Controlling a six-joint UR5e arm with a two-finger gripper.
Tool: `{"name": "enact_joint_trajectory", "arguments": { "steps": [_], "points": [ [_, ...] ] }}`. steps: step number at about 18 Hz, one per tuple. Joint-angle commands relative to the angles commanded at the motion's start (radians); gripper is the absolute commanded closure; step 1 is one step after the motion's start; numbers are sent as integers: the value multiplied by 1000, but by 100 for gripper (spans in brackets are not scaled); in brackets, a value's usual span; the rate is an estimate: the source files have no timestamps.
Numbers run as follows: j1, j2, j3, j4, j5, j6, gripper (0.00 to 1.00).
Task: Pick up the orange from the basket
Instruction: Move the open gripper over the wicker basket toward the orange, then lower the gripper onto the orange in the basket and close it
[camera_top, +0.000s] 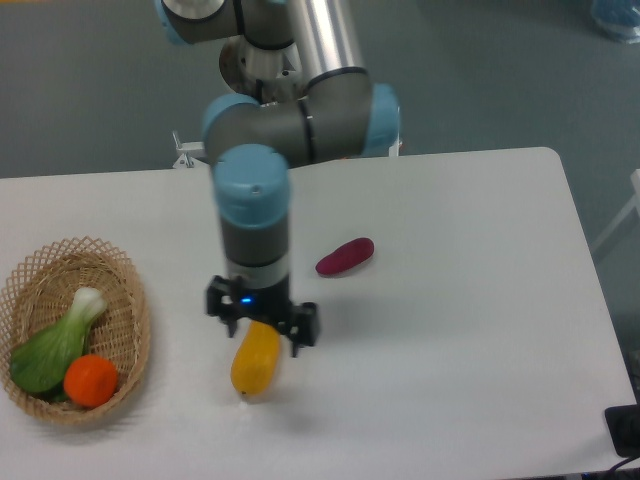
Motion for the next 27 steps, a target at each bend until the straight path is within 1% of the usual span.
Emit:
{"name": "enact_joint_trajectory", "arguments": {
  "steps": [2, 3, 4, 7, 9, 13, 15, 19, 27],
  "points": [
    [-63, -23, 5, 5, -2, -70, 0],
    [-81, -32, 5, 8, 0, -92, 0],
    [-110, -57, 21, 9, 0, -129, 0],
    [-134, -90, 55, 9, 0, -187, 0],
    [-166, -115, 86, 9, 1, -230, 0],
    [-210, -179, 130, 9, 11, -240, 0],
    [-218, -206, 146, 11, 11, -249, 0],
    [-236, -213, 140, 9, 12, -253, 0],
    [-249, -242, 144, 11, 11, -258, 0]
  ]
}}
